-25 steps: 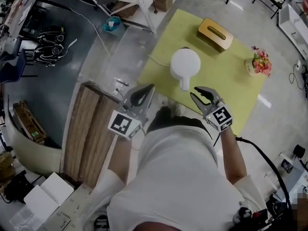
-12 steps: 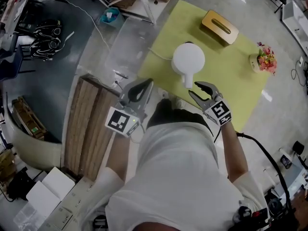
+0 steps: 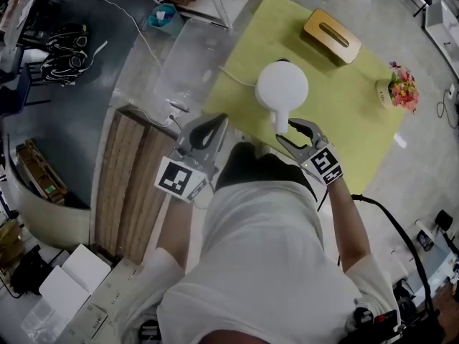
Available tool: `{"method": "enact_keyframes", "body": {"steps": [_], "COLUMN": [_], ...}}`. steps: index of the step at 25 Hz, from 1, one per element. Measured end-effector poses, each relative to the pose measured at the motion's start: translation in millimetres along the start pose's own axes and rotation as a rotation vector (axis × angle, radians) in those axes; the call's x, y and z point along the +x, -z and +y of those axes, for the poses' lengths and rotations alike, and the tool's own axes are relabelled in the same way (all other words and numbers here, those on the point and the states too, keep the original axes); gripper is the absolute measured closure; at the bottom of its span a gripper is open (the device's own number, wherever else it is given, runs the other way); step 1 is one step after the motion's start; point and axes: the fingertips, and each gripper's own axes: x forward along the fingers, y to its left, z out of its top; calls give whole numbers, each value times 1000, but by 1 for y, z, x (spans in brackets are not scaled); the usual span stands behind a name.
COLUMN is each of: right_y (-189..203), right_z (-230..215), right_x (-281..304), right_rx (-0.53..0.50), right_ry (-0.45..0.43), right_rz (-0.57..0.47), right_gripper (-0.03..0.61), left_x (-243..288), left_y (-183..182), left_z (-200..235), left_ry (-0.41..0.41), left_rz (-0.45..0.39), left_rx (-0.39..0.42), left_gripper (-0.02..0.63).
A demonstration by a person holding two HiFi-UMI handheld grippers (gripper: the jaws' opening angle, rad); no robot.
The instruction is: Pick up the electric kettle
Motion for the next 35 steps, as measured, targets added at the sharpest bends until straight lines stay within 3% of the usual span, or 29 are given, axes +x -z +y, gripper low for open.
{"method": "enact_keyframes", "body": {"steps": [19,27,35], "right_y": [10,18,17], "right_z": [6,11,7], "right_x": [47,57,63], "right_rx": [-122,-164,-267], "right_ry": [-175,-244,-227], "right_rz": [-6,-19,-22], "right_gripper": [377,411,485], "left_x": [26,34,46], "left_y": [41,59,71], "left_z": [22,31,36], "left_ry": [-17,-15,-5], "left_rz": [21,46,78], "left_rx": [-39,-39,-47], "left_gripper": [611,611,611]}}
